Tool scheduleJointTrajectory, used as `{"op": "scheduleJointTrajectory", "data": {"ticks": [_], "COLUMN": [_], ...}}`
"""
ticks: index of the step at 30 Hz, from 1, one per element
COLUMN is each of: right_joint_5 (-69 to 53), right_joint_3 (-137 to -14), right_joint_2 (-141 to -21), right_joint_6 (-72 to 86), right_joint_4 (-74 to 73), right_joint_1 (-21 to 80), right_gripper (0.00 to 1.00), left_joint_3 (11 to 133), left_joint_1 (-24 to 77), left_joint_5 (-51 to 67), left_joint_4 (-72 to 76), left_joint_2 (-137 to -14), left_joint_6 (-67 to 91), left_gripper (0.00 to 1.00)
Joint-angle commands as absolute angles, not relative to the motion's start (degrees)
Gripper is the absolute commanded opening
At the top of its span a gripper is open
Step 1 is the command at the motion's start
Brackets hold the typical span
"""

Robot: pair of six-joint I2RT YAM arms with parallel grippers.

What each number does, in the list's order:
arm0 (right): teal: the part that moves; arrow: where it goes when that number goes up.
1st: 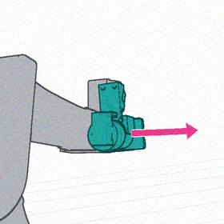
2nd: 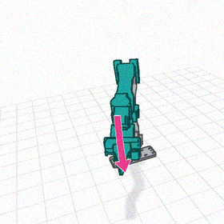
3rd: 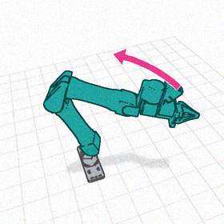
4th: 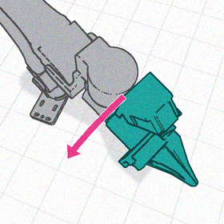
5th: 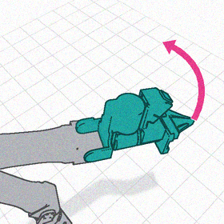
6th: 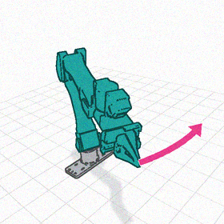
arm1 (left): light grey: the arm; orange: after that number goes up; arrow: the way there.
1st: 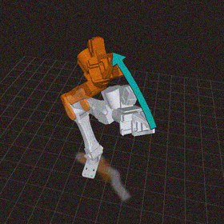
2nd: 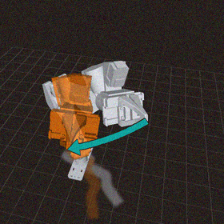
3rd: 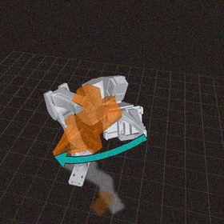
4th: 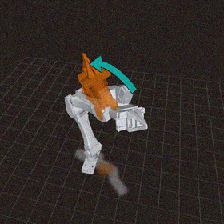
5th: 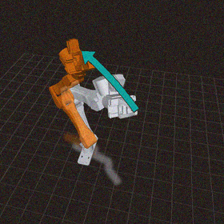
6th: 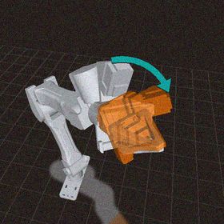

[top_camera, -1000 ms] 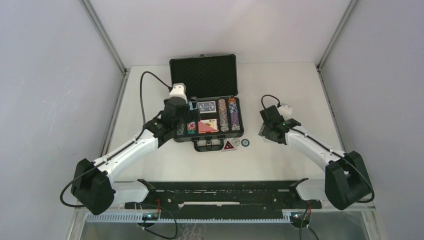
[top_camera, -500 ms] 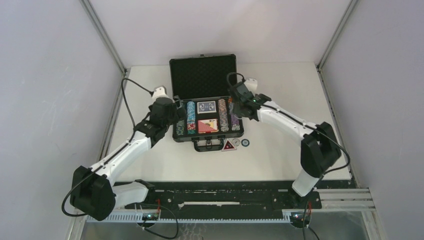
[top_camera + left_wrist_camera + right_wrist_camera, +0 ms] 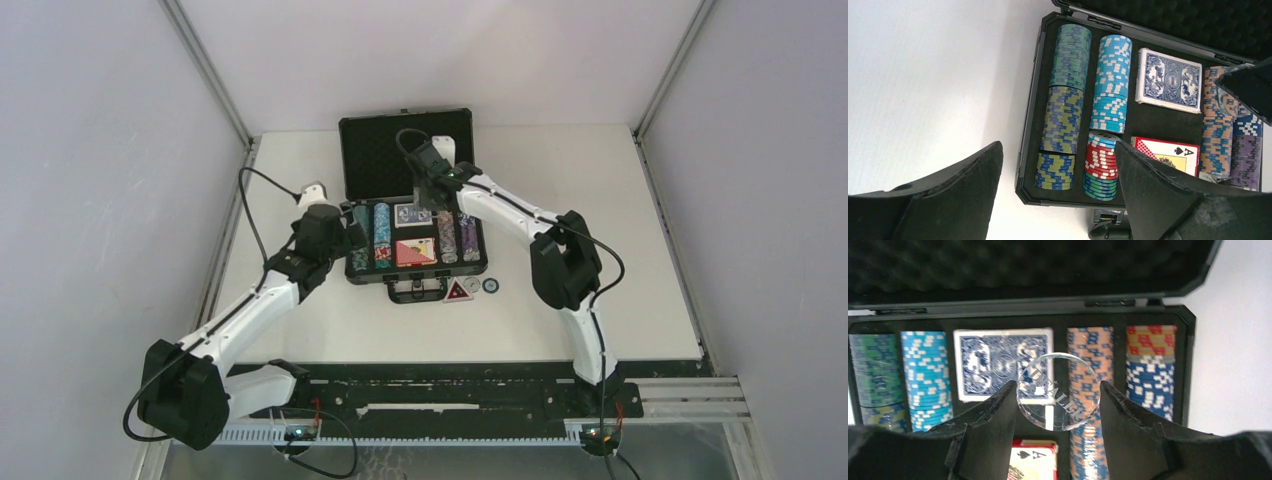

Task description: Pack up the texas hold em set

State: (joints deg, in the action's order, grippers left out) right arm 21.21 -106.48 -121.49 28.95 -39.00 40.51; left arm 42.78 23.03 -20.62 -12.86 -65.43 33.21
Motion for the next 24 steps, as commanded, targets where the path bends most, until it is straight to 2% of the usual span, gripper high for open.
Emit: {"op": "scheduleJointTrajectory", "data": {"ticks": [1,8,13,17,24], "right_joint_5": [20.1,18.1,20.9,25.5,28.1], "right_joint_3": [-114.5,-119.2,-118.8,-110.9,-90.2], "right_joint_2": [-124.8,-129.5,-128.6,-122.0,-104.8], "right_joint_6": [26.2,25.7,25.1,24.0,21.2], "right_joint_4": [-40.3,-41.0,-39.3,-32.0,-19.4], "right_joint_1": [41.6,42.7,43.1,43.2,43.3], "right_gripper": [0.47,0.59,0.87,0.98,0.95], "left_joint_3": [42.0,41.7,42.0,42.0,41.7], "left_joint_1": [22.4,22.1,22.0,22.0,22.0], "left_joint_5": [-21.3,-21.2,-21.3,-20.8,-20.4], "left_joint_4": [-10.4,-9.8,-9.9,-9.9,-9.8], "left_joint_2": [-64.2,-64.8,-64.8,-65.2,-63.8], "left_joint_6": [33.9,33.5,33.3,33.2,33.2], "left_gripper": [0.87,0.87,0.87,0.87,0.87]}}
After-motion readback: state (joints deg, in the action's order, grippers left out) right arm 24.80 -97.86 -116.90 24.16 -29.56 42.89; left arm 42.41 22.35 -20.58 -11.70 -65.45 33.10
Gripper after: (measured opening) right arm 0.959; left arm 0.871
